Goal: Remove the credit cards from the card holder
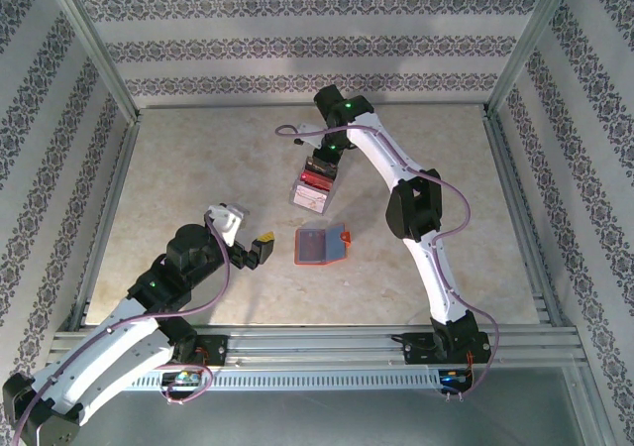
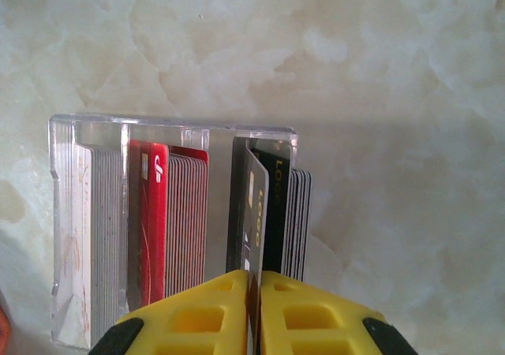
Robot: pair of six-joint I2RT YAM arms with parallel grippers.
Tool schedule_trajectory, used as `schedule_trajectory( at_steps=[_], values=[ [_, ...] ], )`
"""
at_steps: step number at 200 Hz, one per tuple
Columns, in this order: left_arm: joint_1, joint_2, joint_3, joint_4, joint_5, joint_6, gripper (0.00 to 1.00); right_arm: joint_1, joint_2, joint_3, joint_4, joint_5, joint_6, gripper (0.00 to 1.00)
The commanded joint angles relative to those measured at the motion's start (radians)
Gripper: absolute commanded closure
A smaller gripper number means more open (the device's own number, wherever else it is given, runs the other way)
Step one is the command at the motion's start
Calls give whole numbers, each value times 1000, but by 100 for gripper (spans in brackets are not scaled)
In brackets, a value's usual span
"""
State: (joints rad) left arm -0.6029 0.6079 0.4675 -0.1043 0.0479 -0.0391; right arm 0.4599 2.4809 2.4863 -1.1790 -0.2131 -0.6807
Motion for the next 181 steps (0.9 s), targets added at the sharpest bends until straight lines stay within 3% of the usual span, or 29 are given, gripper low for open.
schedule_trajectory(
  at_steps=[1,99,130,181],
  values=[
    [-9,-2,14,-9,-4,-20,0,-10,-20,26,-28,0,-2,86],
    [-9,9,24,-16,0,-53,1,3,-103,28,-37,5,29,76],
    [-9,26,34,-24,-8,-70,0,3,-153,24,-45,2,93,70],
    [-9,71,77,-86,-97,-117,0,0,-320,-104,-44,-21,236,70]
  ],
)
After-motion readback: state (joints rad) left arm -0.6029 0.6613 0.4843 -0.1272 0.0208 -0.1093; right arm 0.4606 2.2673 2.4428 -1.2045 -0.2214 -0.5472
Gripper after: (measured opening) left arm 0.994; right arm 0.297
